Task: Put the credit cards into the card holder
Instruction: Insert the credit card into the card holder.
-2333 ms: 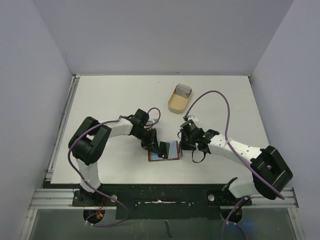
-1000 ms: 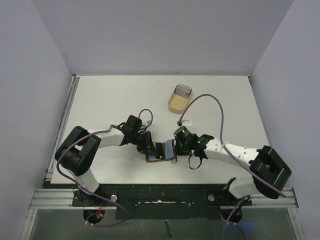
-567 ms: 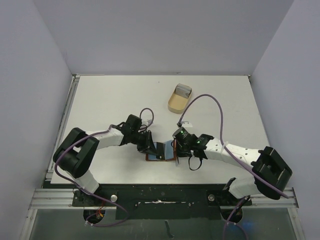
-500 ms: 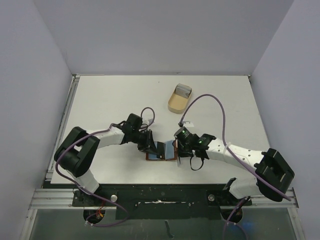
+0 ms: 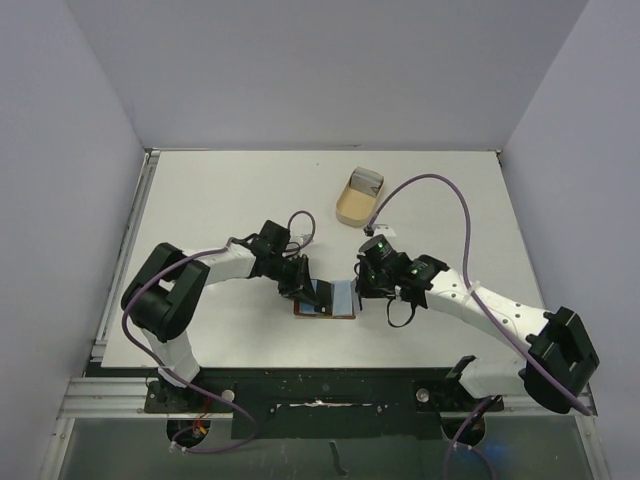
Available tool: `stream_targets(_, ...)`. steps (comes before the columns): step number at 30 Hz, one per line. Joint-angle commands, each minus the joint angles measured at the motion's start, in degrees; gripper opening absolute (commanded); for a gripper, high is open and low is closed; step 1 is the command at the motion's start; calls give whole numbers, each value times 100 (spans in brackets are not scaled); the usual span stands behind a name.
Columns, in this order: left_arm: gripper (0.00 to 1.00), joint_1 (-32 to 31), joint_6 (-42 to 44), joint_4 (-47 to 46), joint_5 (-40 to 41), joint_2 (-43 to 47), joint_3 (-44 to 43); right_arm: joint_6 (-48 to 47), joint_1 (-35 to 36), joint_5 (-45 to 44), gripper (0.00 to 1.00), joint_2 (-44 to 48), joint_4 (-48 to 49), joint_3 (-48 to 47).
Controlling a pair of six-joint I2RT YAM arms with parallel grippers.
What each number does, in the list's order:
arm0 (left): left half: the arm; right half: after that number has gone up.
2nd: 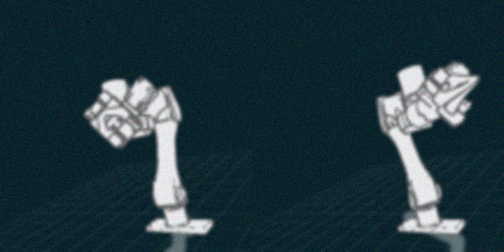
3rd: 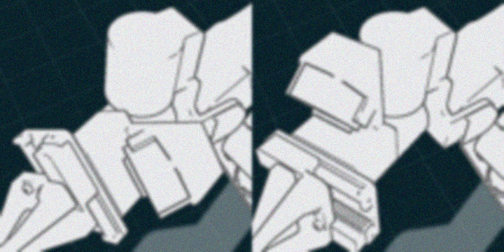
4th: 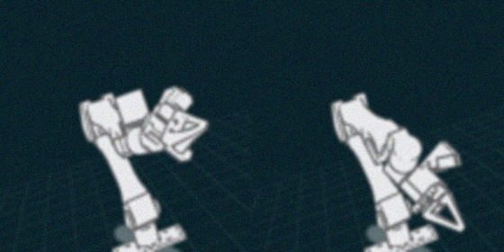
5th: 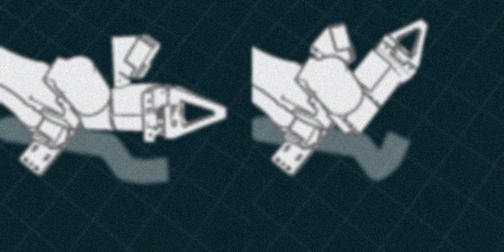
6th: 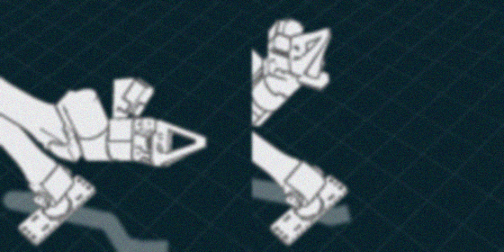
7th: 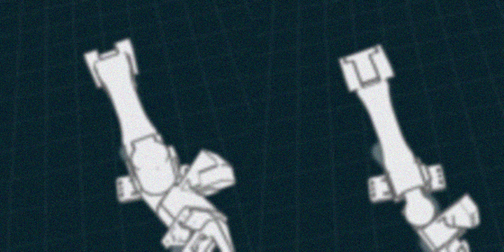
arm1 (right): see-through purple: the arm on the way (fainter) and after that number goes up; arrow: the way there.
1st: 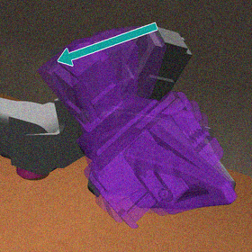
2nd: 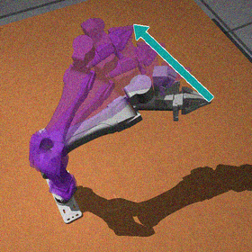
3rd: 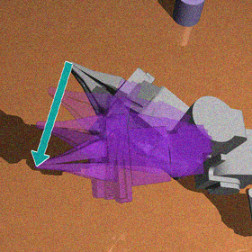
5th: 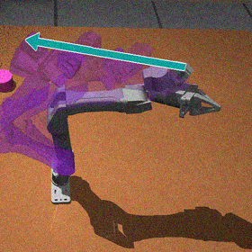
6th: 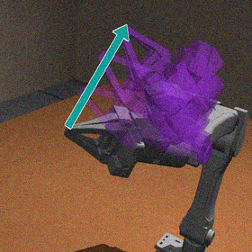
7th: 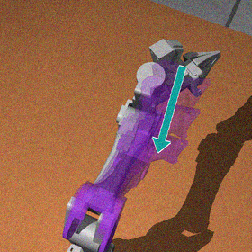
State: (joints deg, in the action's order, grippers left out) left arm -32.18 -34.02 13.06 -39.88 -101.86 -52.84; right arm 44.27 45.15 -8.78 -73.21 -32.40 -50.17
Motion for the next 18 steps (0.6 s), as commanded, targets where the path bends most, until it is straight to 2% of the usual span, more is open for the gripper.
stream_targets(1,0,25,159,5,-139,-143,-247,-310,-323,148,0,-25,369,-230)
stream_targets(10,0,132,-124,-301,-87,-160,-135,-585,-631,705,0,-697,951,131)
stream_targets(18,0,191,-184,-437,-22,-126,24,-251,-607,596,0,-881,1064,624)
